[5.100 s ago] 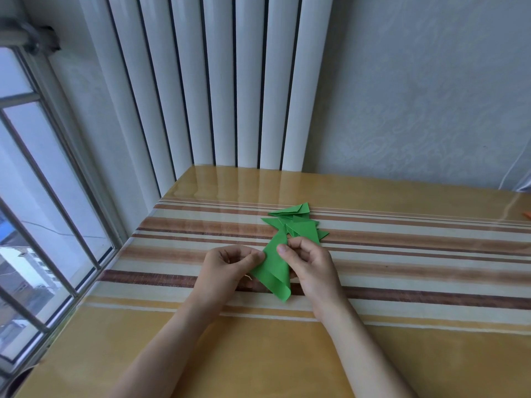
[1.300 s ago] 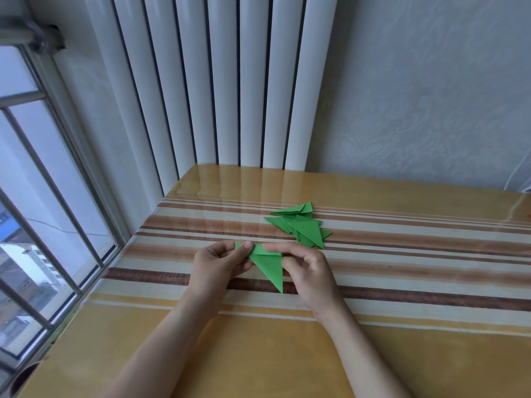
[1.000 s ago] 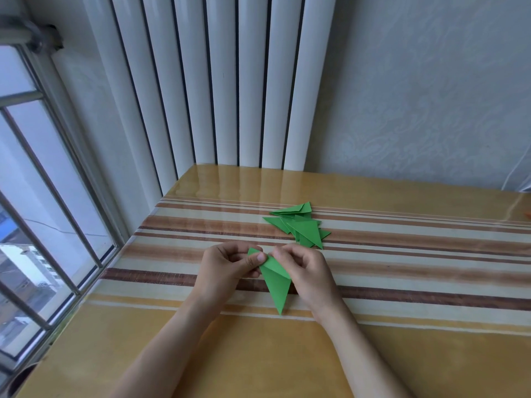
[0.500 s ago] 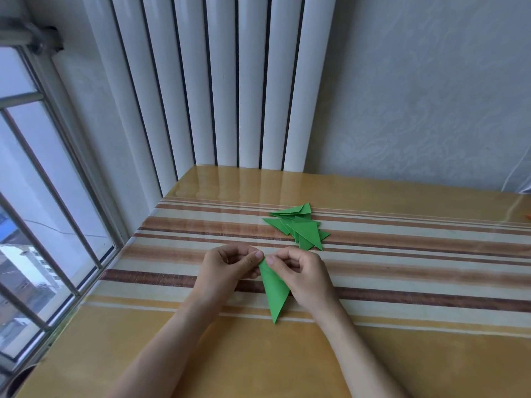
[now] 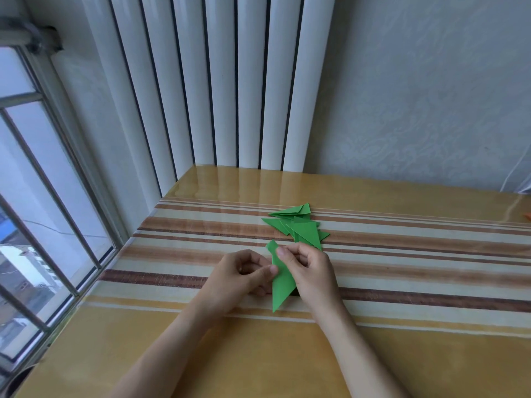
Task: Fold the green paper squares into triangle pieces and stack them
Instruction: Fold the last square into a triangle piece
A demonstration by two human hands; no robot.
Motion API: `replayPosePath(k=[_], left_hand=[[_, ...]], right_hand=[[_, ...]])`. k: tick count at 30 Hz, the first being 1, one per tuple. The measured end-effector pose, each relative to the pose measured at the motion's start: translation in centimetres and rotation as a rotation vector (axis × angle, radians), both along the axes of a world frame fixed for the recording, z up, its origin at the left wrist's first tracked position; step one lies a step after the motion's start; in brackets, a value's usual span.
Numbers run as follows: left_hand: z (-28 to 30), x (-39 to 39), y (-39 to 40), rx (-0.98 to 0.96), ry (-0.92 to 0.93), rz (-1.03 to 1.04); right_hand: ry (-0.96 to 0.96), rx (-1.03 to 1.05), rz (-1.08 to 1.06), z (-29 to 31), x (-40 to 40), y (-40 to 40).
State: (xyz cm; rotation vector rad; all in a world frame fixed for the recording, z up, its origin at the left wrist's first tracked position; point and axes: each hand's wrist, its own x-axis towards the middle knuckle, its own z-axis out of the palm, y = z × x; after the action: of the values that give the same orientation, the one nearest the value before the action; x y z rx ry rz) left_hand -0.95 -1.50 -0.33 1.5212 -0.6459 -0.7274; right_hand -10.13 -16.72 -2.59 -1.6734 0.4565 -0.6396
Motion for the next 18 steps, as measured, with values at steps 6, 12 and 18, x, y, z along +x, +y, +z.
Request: replayPosePath(k=[6, 12, 18], left_hand=[[-0.2, 0.0, 0.0, 0.037, -0.073, -0.035], [-1.0, 1.0, 0.2, 0.05, -0.263, 0.158], [-1.0, 0.3, -0.4, 0.066, -0.446, 0.209]], right_hand=[[-0.048, 0.05, 0.017, 0.2, 0.0, 0.2], [0.024, 0.105, 0.117, 0.7, -0.1, 0.7], [0.027, 0.148, 0.145, 0.9, -0.1, 1.1]])
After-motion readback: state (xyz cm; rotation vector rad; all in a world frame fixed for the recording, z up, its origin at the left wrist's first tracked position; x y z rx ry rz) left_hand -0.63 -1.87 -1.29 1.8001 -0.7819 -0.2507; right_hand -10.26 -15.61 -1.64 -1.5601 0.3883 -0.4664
